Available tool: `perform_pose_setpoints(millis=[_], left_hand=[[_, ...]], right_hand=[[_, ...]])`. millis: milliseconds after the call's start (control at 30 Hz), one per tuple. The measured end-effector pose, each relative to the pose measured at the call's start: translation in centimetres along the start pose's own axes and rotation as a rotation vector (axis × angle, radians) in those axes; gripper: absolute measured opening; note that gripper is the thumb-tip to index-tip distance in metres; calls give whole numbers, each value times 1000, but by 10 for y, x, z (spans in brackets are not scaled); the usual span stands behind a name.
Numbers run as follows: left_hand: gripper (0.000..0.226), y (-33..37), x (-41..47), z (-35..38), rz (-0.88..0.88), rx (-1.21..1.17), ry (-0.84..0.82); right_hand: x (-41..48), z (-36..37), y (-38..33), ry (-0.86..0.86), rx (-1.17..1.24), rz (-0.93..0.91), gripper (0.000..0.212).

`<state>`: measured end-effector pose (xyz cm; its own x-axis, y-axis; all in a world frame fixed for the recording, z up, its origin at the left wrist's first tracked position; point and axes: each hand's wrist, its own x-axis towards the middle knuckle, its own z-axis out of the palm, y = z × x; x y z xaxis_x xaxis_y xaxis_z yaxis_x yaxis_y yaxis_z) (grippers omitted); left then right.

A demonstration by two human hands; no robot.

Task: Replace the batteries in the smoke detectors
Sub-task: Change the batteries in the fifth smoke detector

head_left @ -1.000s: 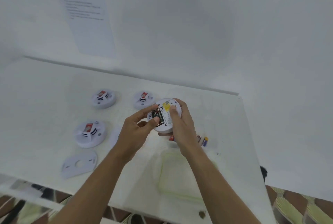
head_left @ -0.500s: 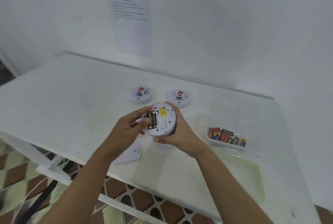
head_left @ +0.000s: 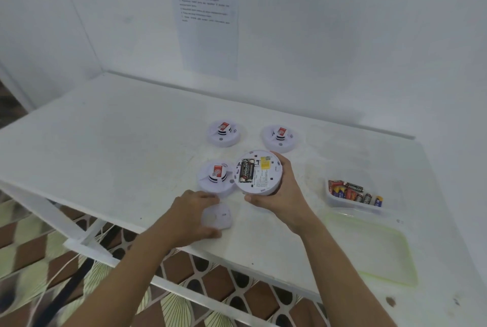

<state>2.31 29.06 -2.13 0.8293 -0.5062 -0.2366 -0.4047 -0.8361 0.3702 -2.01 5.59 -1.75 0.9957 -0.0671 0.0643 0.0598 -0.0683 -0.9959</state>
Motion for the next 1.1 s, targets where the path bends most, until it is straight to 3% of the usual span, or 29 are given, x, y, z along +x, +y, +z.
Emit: perform_pose_setpoints(millis=[233, 400, 533, 633, 700, 800, 967, 1100], left_hand=[[73, -11, -3, -4, 73, -85, 54], [69, -29, -7, -18, 124, -345, 201], [47, -22, -9, -39, 89, -854, 348], [53, -10, -4, -51, 136, -1261, 452], [50, 1, 2, -55, 133, -1409, 462], [32, 15, 10, -53, 20, -1348, 465], [35, 19, 17, -40, -226, -942, 586], [34, 20, 16, -33, -259, -847, 627]], right_hand=[[-1, 4, 6, 17, -51, 24, 90], [0, 9, 5, 0, -66, 28, 90], [1, 15, 4, -38, -95, 27, 92], [2, 22, 1, -96, -122, 41, 96], [2, 27, 0, -122, -149, 41, 97], [1, 33, -2, -147, -187, 31, 98], [0, 37, -5, -172, -188, 18, 100], [1, 37, -5, -171, -143, 26, 99]])
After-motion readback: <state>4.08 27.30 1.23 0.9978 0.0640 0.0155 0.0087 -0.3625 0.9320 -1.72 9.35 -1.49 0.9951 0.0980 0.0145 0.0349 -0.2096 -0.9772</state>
